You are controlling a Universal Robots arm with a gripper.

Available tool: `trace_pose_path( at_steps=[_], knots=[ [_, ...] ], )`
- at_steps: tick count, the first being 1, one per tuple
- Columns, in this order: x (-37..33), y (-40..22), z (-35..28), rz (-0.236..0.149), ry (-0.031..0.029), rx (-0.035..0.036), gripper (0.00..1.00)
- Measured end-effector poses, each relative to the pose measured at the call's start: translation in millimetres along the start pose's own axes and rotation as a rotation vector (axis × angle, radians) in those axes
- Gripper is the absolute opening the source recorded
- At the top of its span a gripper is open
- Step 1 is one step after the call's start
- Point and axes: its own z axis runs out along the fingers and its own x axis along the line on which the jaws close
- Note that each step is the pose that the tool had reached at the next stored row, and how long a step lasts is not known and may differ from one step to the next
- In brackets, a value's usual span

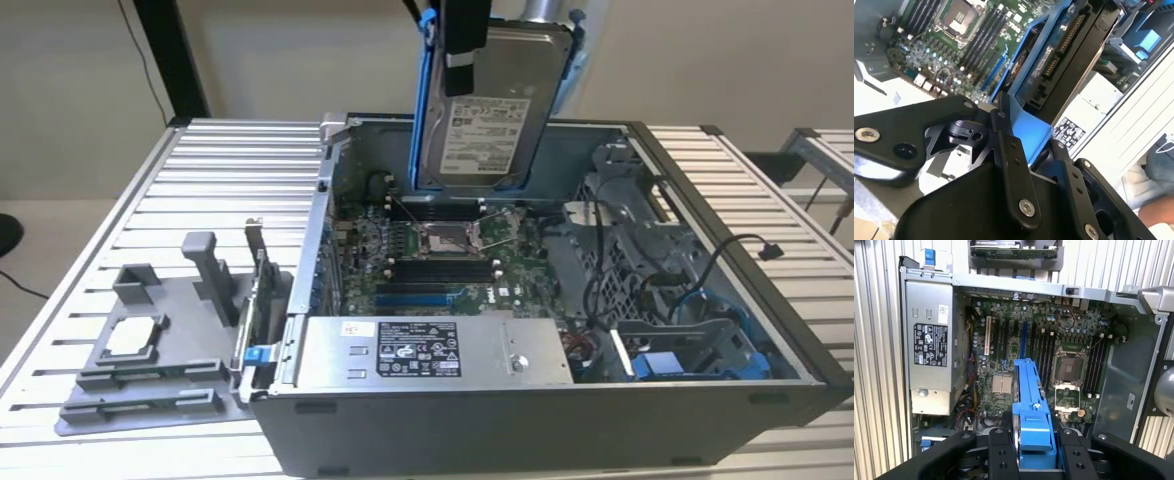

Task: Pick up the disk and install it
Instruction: 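Pick up the disk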

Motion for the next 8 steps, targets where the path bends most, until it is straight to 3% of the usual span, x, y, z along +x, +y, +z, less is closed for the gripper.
trace_pose_path(
  at_steps=[8],
  knots=[
    [6.4, -4.9, -8.5, 0.008, 0.0009, 0.0004, 0.0]
  ],
)
